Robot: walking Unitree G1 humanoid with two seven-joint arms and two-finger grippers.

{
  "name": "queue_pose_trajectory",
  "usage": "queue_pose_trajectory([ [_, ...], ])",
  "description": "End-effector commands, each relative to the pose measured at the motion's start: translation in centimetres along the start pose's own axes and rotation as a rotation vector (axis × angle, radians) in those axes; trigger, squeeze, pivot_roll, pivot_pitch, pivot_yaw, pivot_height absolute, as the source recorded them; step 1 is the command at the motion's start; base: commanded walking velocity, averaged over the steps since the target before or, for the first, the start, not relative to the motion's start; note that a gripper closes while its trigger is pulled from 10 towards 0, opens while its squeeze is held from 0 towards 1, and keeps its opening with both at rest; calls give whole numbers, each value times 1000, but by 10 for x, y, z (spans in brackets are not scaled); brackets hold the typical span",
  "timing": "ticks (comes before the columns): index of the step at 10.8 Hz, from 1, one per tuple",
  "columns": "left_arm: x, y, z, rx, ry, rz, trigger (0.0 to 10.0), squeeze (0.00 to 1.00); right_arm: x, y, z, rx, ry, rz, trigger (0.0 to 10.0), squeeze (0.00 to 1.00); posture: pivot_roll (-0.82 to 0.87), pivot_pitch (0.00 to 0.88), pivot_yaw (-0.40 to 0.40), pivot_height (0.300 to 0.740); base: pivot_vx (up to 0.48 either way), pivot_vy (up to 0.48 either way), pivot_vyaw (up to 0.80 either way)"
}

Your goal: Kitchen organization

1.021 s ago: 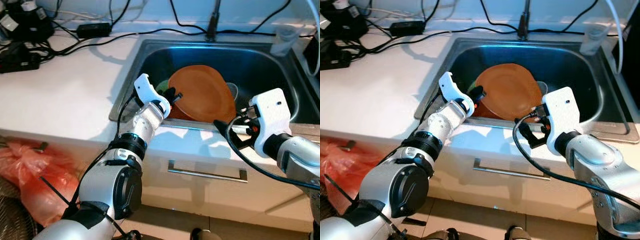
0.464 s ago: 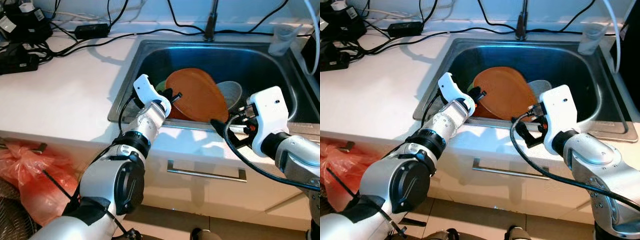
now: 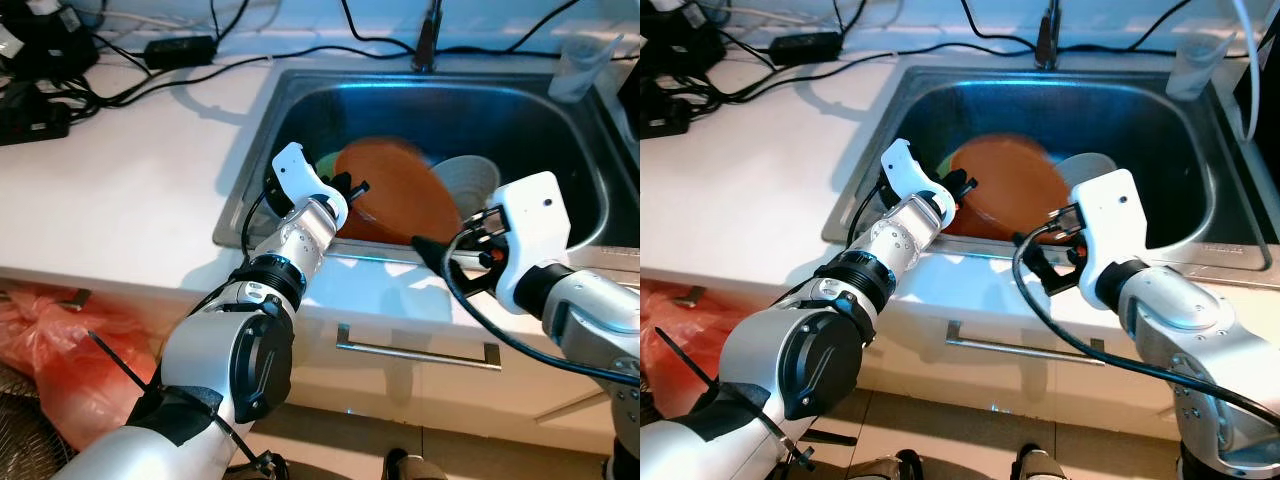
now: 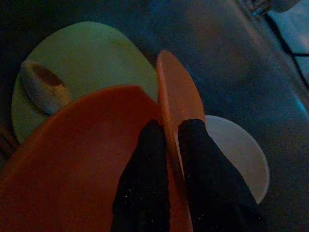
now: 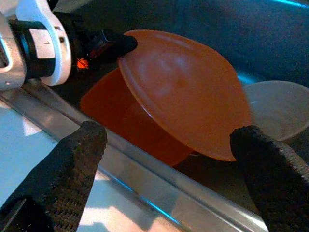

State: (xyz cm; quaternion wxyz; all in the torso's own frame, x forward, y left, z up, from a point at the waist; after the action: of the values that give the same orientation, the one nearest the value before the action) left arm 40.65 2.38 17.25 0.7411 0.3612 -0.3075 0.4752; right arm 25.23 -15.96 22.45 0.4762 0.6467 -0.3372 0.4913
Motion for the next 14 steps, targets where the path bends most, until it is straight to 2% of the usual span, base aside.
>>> queue_pose_trajectory([
  [1,-15,0,7,9,-1,-52,10000,1000,2,1,-7,19,10,10,10000,0,-285,187,108,740,0,0,0],
  [8,-9,0,5,24,-15,-35,10000,1000,1,0,-8,28,9,4,10000,0,-280,186,107,740,0,0,0],
  [11,-1,-1,7,10,-72,-15,10000,1000,4,-5,-7,32,12,16,10000,0,-263,160,107,740,0,0,0],
  [13,11,-1,10,-7,-142,24,10000,1000,5,-9,-7,35,11,28,10000,0,-237,143,107,740,0,0,0],
  [14,24,-1,12,-27,-210,70,10000,1000,6,-14,-9,48,8,38,10000,0,-213,129,103,740,0,0,0],
])
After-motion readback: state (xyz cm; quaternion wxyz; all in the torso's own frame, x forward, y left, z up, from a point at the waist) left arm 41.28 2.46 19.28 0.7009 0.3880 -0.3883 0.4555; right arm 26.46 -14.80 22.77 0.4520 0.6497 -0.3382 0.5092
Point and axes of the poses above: a point about 5 cm out from each wrist's last joint towards the gripper, its own y axis pointing back from the gripper into the wrist, its own x axis along the axis of the wrist's last joint, z = x × y, the point moved 1 cm from there along -y, pointing out of the wrist towards the gripper, and after that the axes turned 12 degrees about -y, right-handed, at the moved point
